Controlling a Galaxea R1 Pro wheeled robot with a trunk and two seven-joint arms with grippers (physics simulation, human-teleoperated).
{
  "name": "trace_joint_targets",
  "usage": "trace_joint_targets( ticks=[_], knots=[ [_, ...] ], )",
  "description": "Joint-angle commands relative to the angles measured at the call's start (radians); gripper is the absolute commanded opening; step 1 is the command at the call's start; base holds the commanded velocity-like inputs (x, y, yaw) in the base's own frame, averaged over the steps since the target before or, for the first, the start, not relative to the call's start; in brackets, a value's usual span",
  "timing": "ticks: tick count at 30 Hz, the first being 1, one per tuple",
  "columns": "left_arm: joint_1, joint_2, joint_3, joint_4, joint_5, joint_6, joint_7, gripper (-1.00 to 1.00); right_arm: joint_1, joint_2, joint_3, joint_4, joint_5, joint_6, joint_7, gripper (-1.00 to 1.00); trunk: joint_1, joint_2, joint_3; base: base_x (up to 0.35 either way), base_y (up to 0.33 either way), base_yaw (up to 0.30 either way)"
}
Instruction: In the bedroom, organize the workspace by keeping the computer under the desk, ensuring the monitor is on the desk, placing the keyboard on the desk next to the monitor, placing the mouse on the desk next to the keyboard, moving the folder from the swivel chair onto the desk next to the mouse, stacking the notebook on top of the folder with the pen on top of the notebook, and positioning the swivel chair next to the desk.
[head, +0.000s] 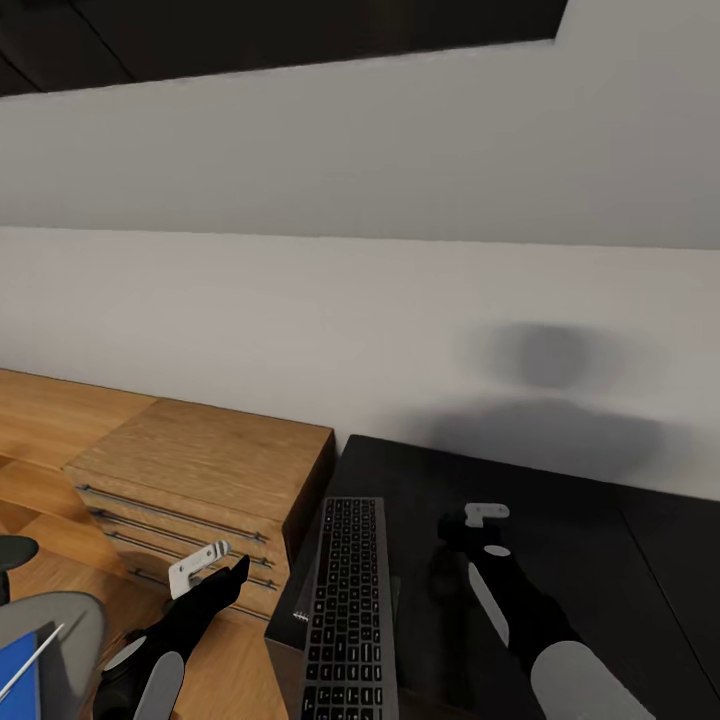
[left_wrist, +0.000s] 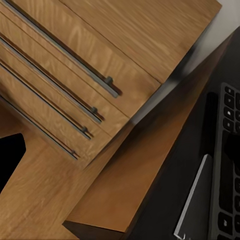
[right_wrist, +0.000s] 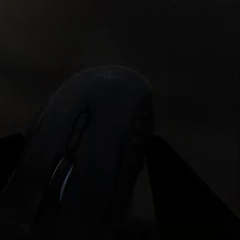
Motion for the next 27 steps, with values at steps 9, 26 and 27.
trace_joint_targets(
  ticks=[9,26,27],
  knots=[
    [-0.001,-0.002,0.0,-0.002,0.011,0.004,0.007,1.0,-0.101,-0.018,0.003,0.208,-0.013,-0.07,-0.01,-1.0,0.035,-0.064,-0.03,0.0,0.0,0.0],
    [-0.001,-0.004,-0.004,-0.002,0.011,0.007,0.006,1.0,-0.138,0.011,0.014,0.291,-0.016,-0.1,-0.005,-1.0,0.088,-0.162,-0.073,0.0,0.0,0.0],
    [-0.001,-0.004,-0.004,-0.002,0.011,0.007,0.006,1.0,-0.138,0.012,0.015,0.291,-0.016,-0.1,0.0,-1.0,0.088,-0.162,-0.073,0.0,0.0,0.0]
  ],
)
